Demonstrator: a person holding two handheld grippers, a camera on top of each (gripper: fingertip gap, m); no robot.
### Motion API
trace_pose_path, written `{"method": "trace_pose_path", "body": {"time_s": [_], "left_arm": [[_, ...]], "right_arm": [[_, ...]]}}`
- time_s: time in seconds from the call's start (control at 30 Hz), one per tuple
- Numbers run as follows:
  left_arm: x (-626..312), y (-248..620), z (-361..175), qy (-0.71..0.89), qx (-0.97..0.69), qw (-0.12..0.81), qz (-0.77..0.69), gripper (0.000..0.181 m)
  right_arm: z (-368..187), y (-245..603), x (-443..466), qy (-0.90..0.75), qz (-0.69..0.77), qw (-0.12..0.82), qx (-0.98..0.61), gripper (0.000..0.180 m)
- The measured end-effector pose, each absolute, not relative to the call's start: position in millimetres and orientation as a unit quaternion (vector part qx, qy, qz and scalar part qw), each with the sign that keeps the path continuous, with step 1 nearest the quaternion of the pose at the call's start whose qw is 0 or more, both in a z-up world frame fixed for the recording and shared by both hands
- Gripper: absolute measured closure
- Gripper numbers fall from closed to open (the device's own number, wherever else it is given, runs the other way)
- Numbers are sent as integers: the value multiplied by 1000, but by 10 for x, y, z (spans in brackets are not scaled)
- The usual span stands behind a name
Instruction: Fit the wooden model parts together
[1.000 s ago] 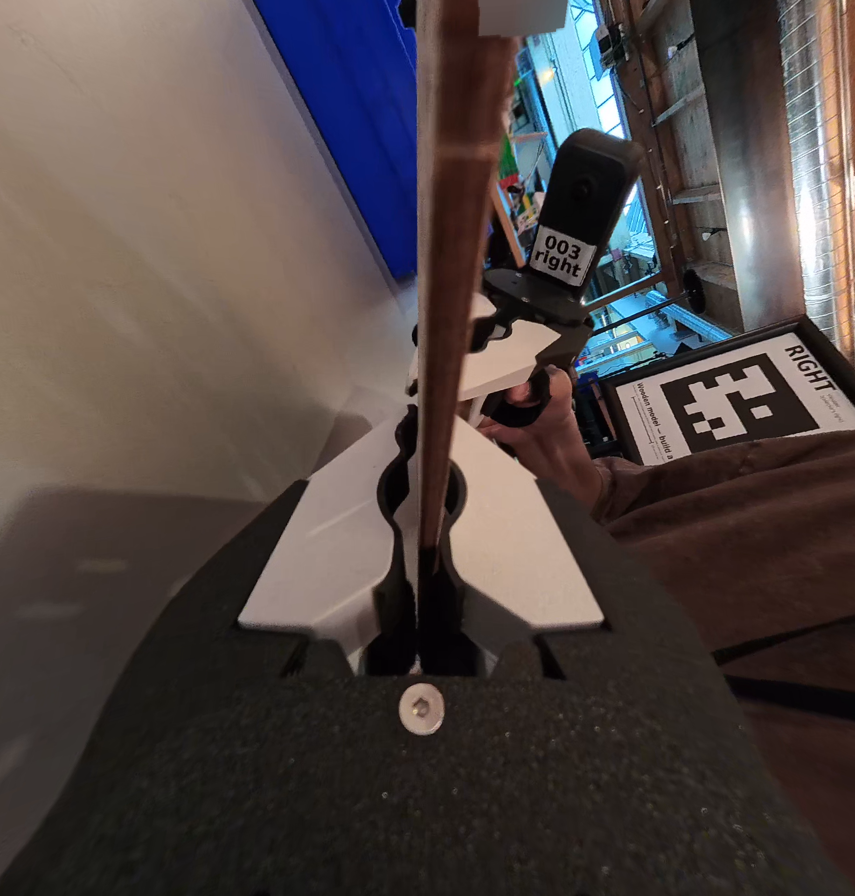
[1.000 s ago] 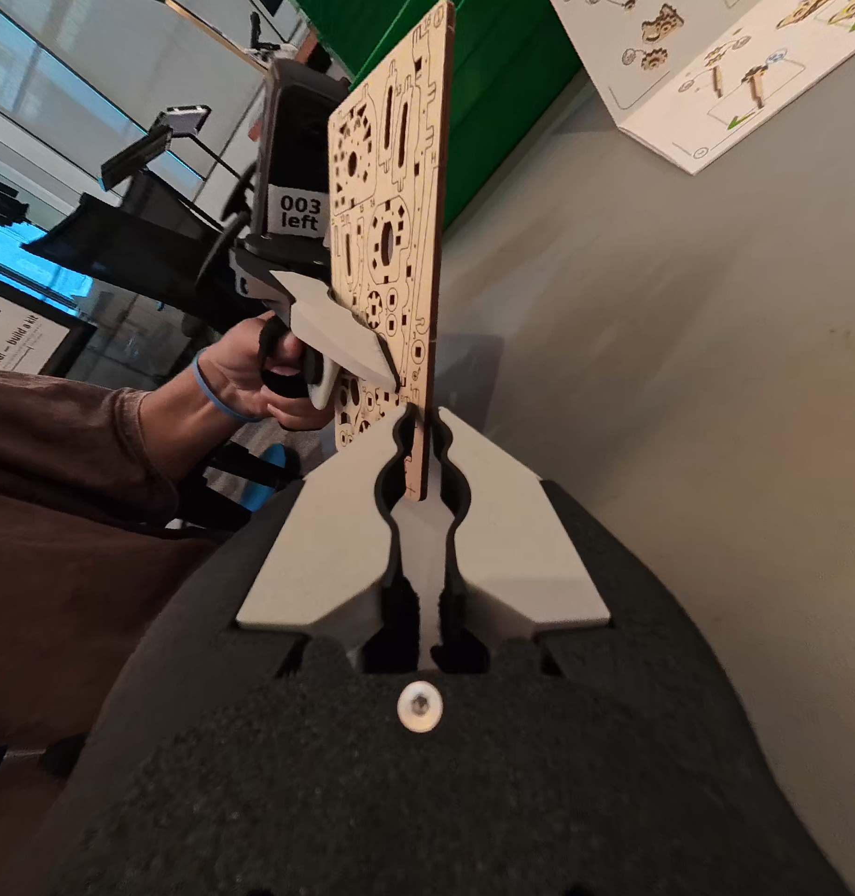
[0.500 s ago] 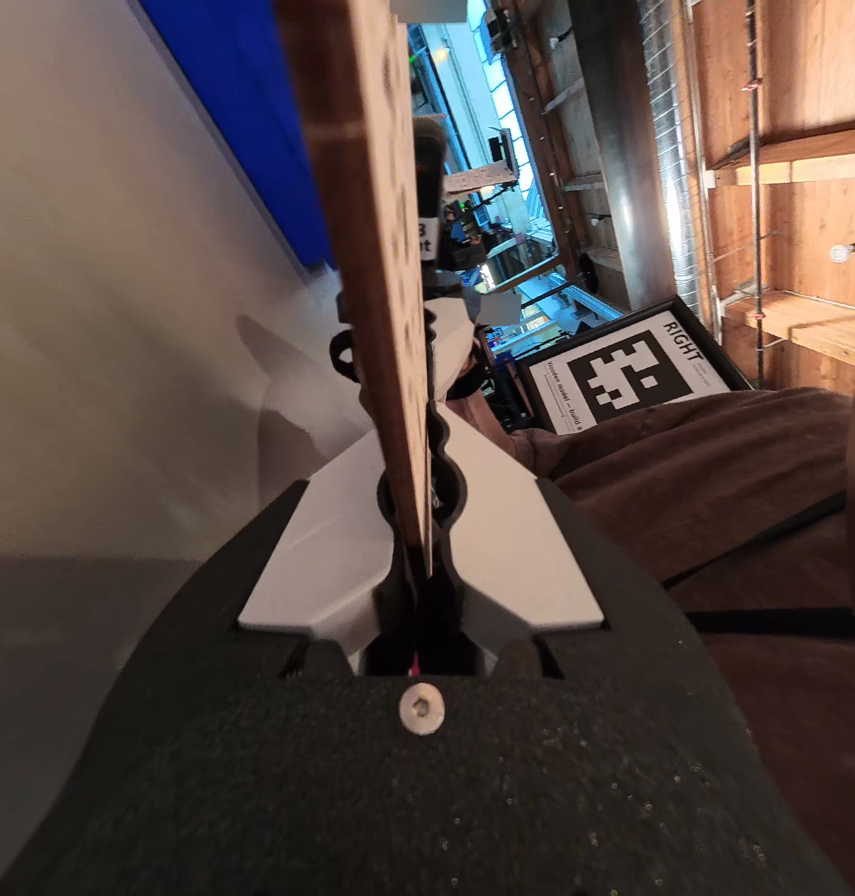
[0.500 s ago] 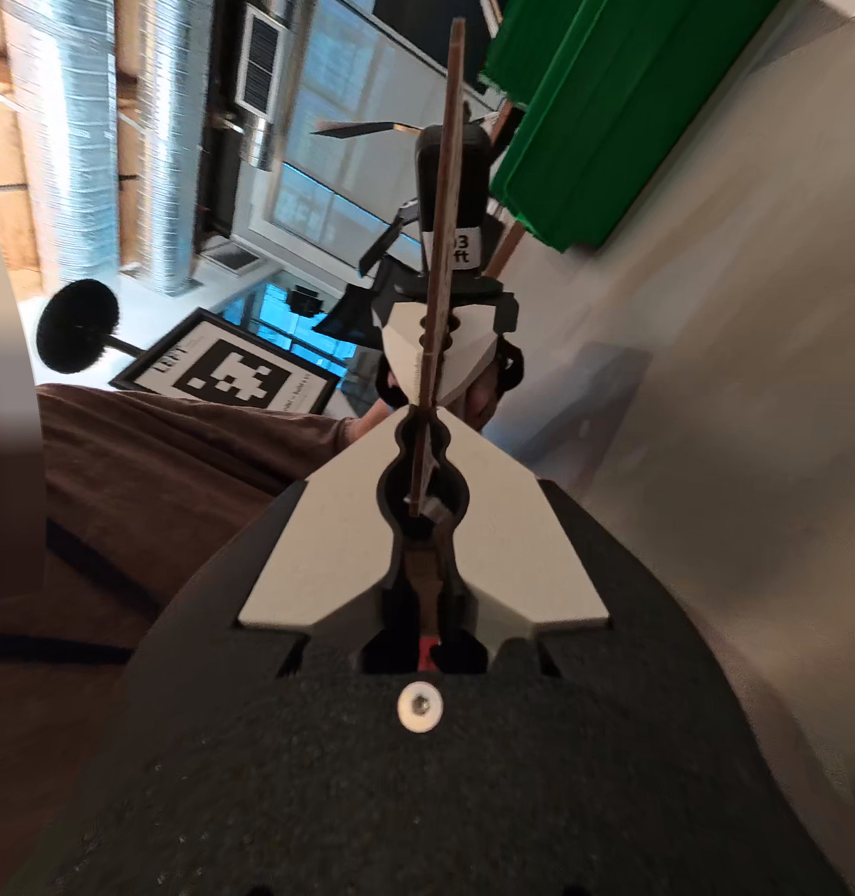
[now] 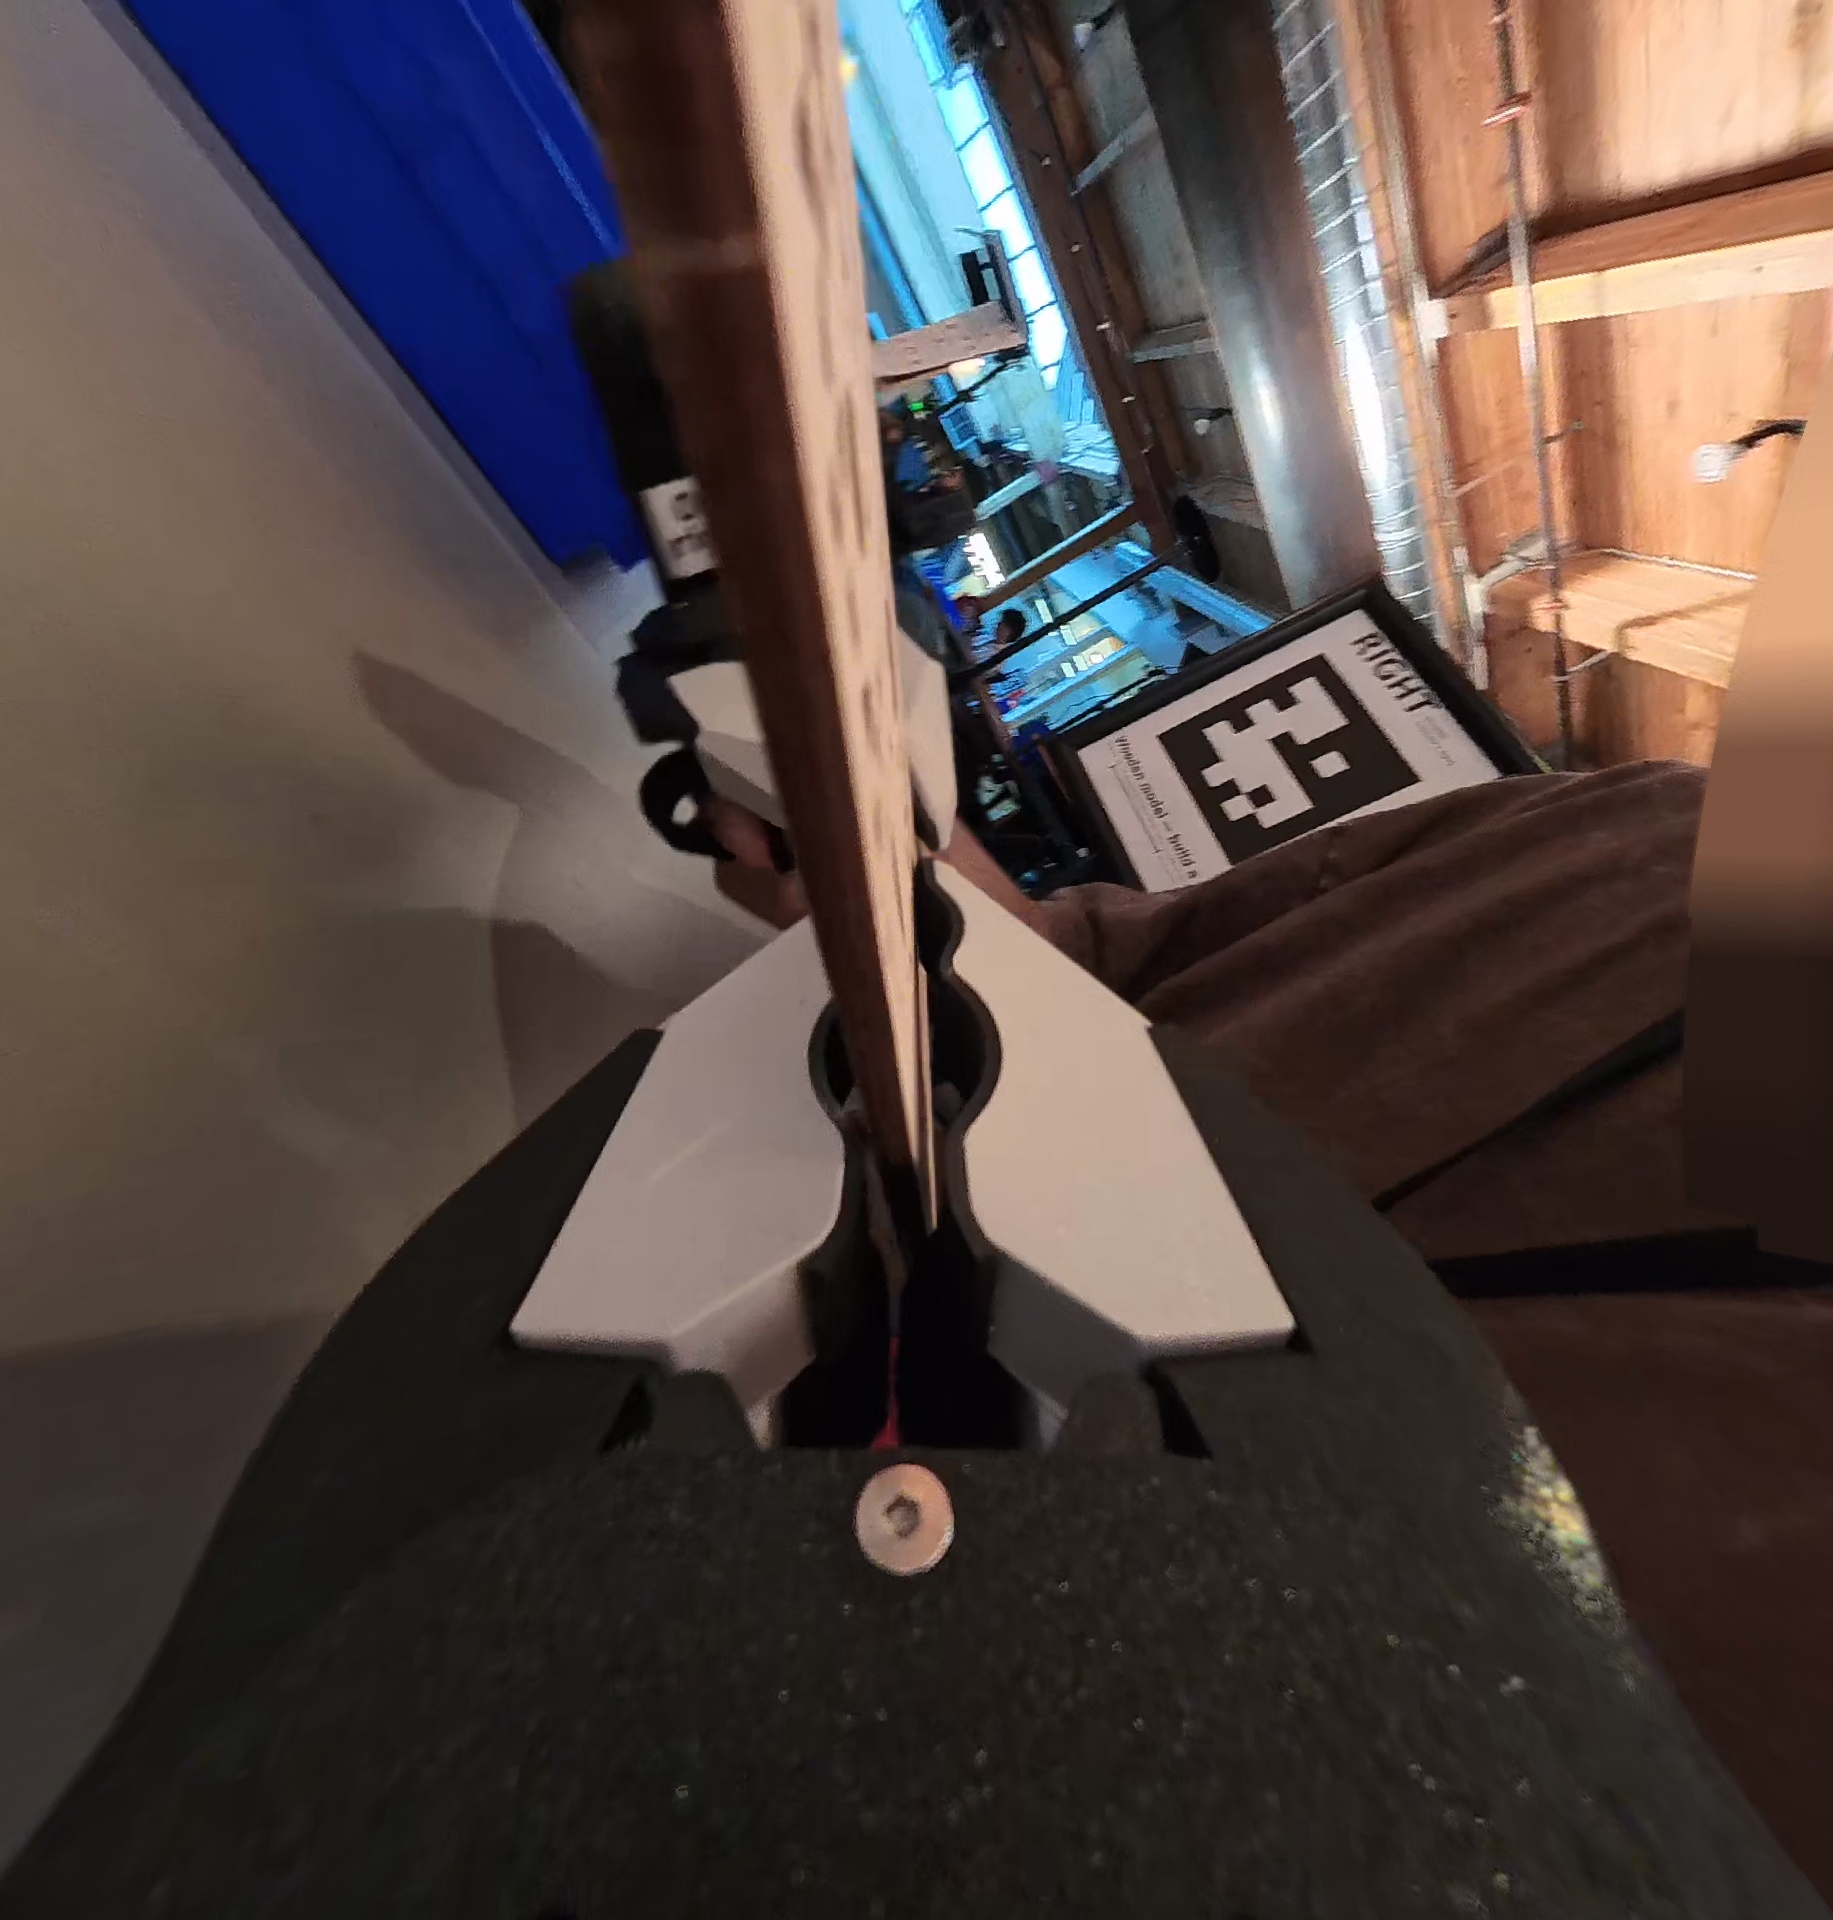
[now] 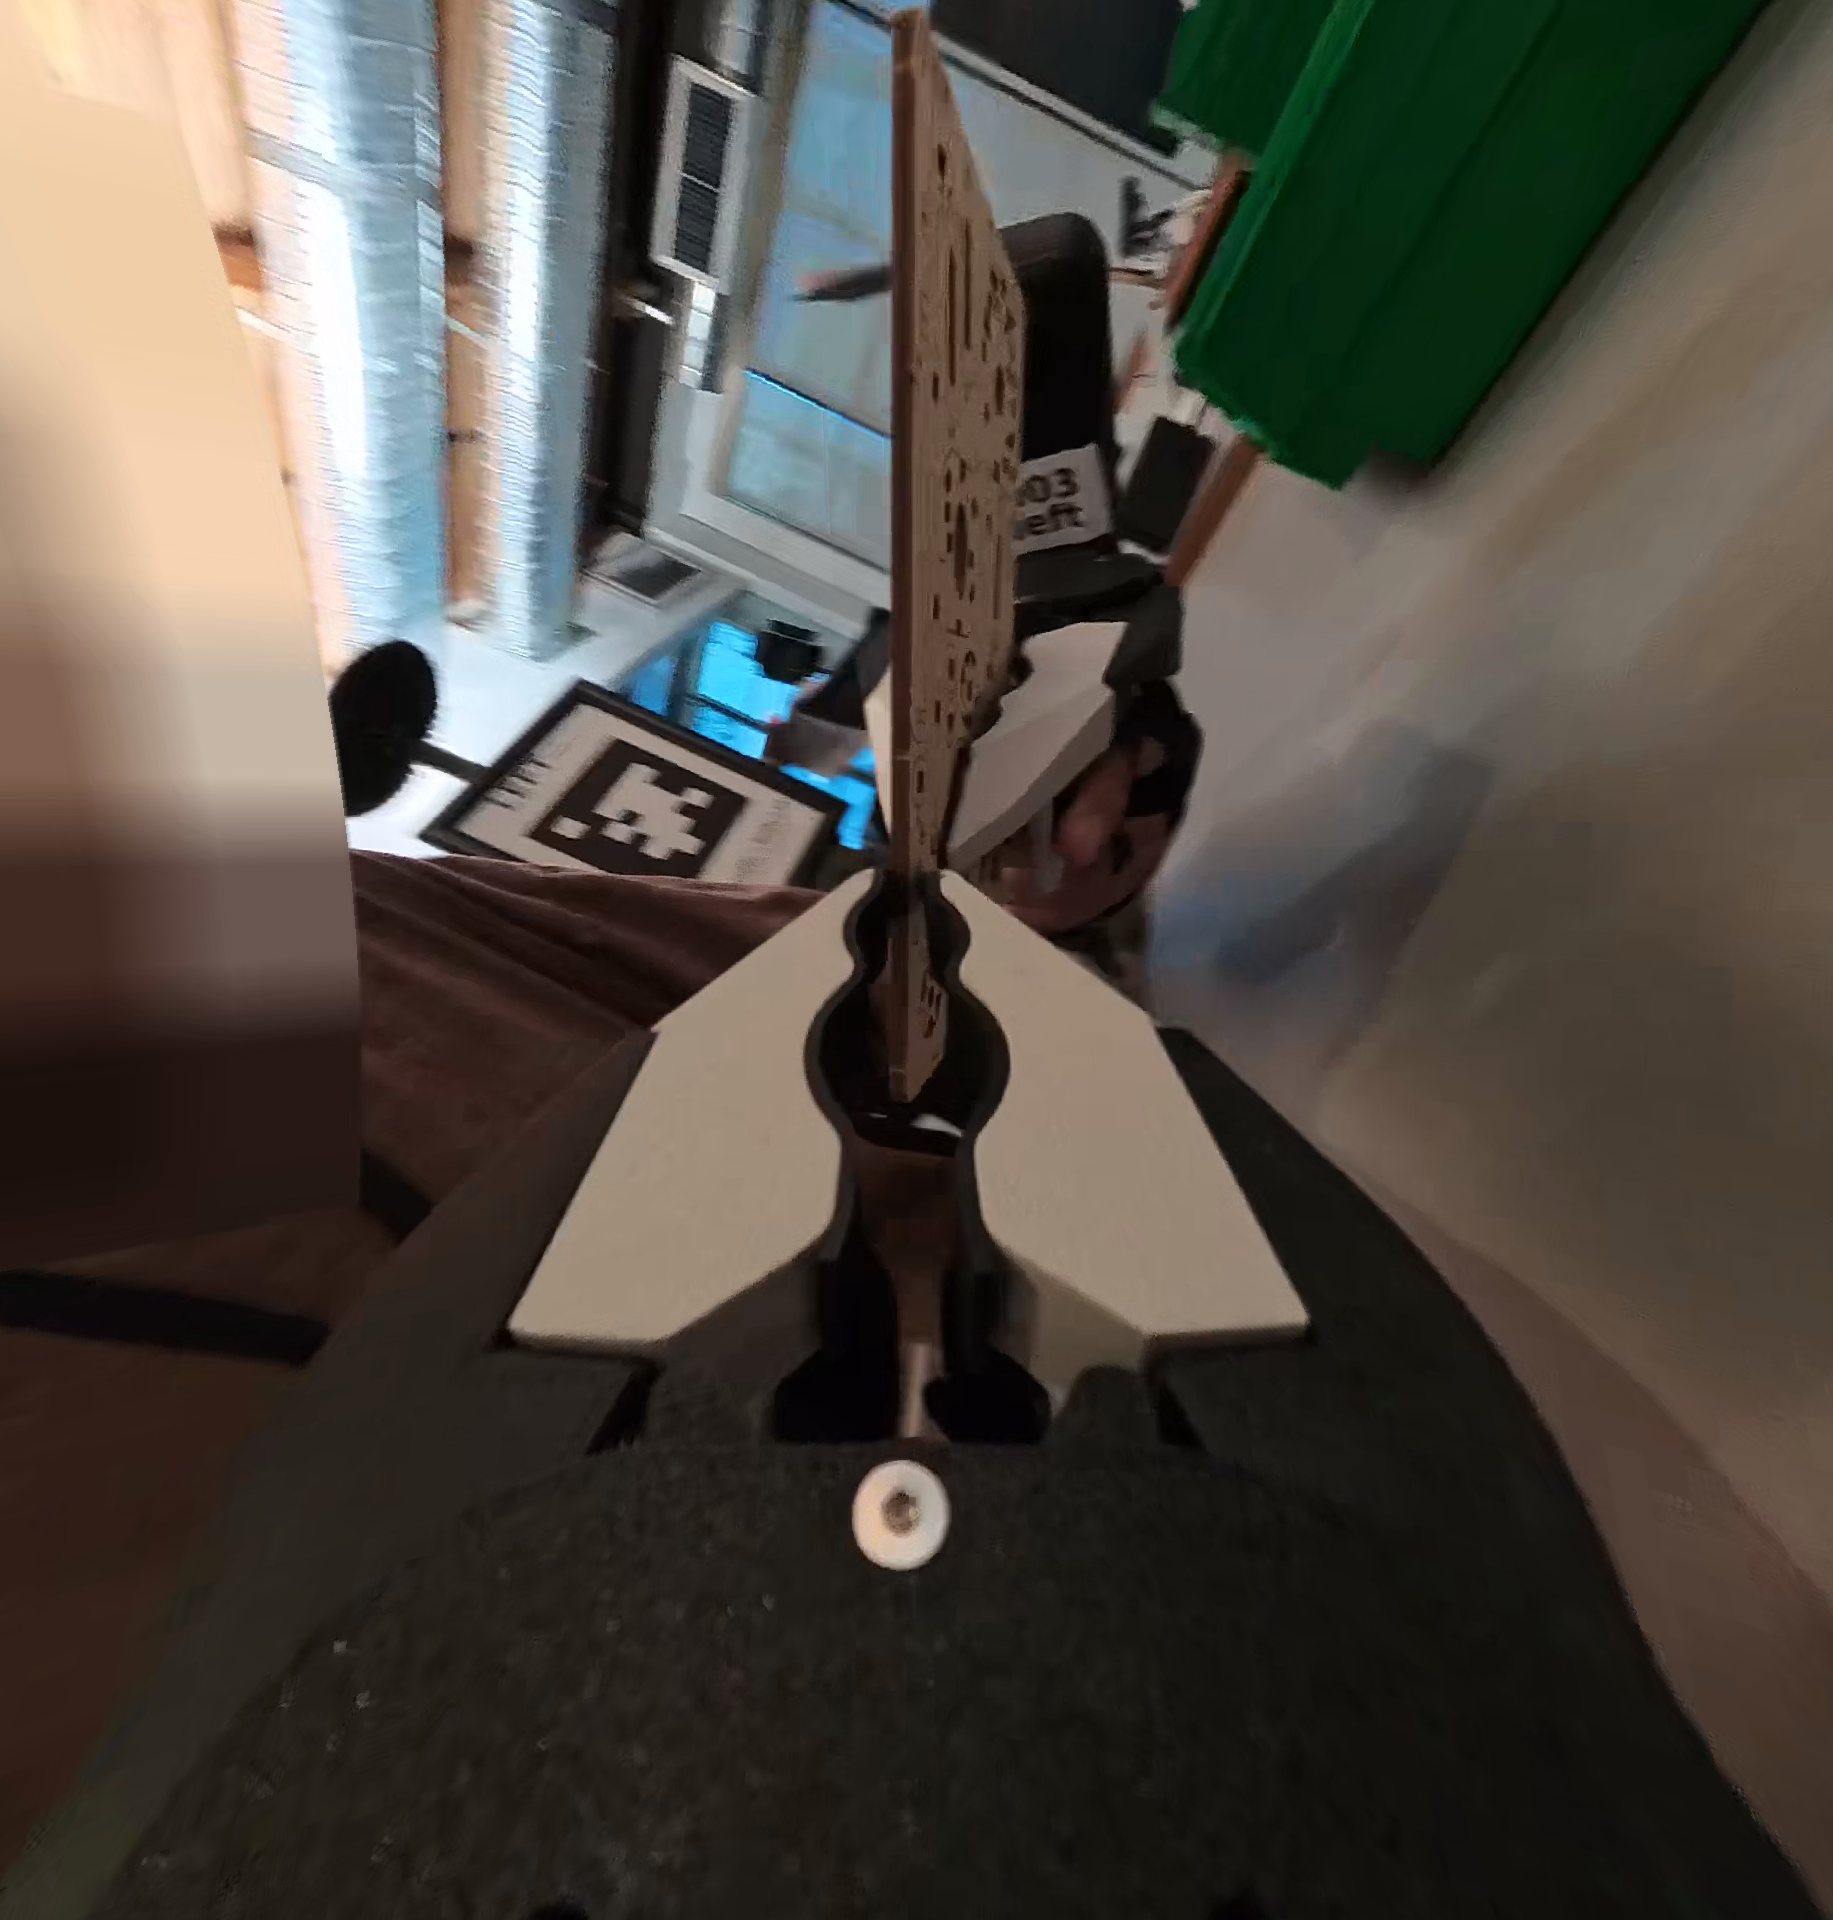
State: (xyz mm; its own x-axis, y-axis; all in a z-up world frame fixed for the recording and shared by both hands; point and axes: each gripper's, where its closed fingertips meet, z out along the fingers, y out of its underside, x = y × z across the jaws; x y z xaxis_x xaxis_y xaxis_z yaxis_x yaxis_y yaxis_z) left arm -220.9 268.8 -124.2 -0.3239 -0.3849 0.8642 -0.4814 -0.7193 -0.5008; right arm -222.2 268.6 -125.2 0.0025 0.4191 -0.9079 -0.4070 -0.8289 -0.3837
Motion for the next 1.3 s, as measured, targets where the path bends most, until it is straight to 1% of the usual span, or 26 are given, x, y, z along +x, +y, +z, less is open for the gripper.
{"method": "trace_pose_path", "body": {"time_s": [0.03,0.13,0.23,0.6,0.83,1.03,1.13,1.17,1.2,1.23,1.3], "left_arm": [[-2205,2703,-1269,-376,587,27,716,179],[-2199,2783,-1306,-374,603,6,704,179],[-2212,2819,-1306,-375,605,-3,702,179],[-2190,2850,-1369,-387,622,-32,679,179],[-2143,2882,-1488,-381,645,-44,660,179],[-2124,2898,-1542,-387,655,-55,647,179],[-2164,2873,-1510,-403,641,-53,651,180],[-2181,2859,-1454,-414,629,-61,655,179],[-2191,2863,-1390,-431,618,-87,652,179],[-2205,2876,-1337,-460,606,-132,636,179],[-2252,2879,-1251,-524,579,-227,581,179]], "right_arm": [[-1278,2689,-2214,-18,680,306,-666,175],[-1384,2676,-2204,-61,599,333,-726,175],[-1362,2722,-2189,-65,568,362,-737,176],[-1434,2811,-2159,-63,501,387,-771,175],[-1571,2868,-2104,-76,412,399,-816,174],[-1628,2888,-2087,-82,388,400,-826,174],[-1561,2837,-2146,-99,431,398,-804,174],[-1493,2813,-2151,-106,451,403,-790,173],[-1425,2801,-2125,-118,451,416,-780,168],[-1367,2802,-2073,-134,432,437,-777,161],[-1303,2787,-1966,-167,379,471,-779,159]]}}
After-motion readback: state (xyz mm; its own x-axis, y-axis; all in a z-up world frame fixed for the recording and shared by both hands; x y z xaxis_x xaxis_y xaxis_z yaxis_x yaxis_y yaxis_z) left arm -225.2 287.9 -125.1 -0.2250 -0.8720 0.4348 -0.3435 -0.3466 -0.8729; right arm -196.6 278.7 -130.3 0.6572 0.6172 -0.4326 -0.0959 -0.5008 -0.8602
